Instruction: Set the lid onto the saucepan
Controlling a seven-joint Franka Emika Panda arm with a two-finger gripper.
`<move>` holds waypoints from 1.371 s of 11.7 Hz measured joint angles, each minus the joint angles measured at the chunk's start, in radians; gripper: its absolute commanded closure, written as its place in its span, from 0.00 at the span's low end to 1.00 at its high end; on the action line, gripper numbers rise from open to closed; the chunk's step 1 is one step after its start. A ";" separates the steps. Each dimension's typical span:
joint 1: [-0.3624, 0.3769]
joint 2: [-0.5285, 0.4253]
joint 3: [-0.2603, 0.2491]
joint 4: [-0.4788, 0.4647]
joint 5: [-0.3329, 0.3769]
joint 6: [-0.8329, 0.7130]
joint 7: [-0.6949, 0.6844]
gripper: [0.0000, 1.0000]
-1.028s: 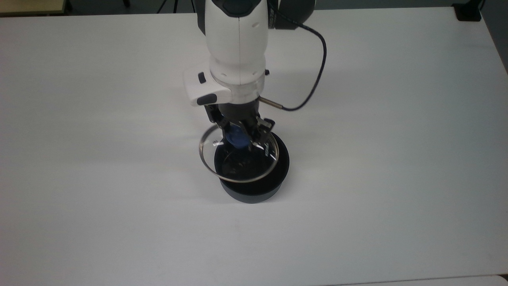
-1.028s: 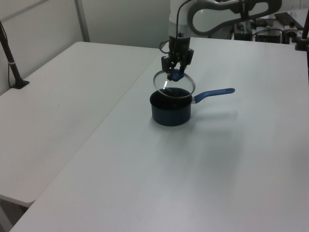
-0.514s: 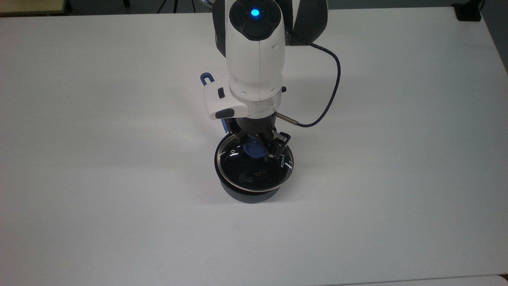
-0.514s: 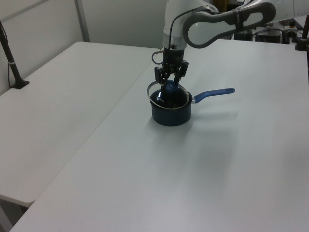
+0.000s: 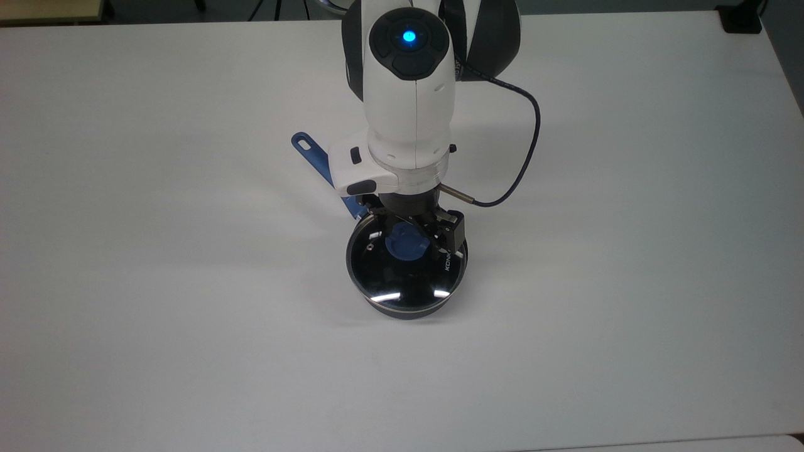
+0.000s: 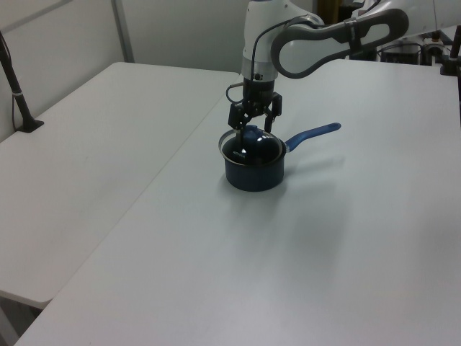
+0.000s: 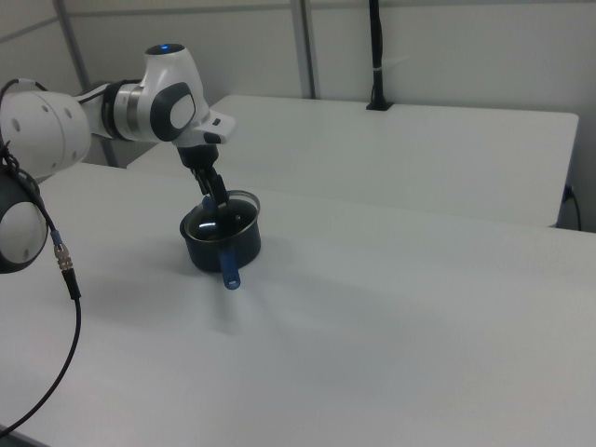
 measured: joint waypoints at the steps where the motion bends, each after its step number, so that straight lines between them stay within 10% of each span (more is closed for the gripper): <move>1: 0.000 0.000 0.000 0.000 0.000 0.000 0.000 0.00; 8: -0.071 -0.199 -0.002 -0.021 0.000 -0.206 -0.034 0.00; 16: -0.115 -0.617 -0.074 -0.325 -0.047 -0.383 -0.482 0.00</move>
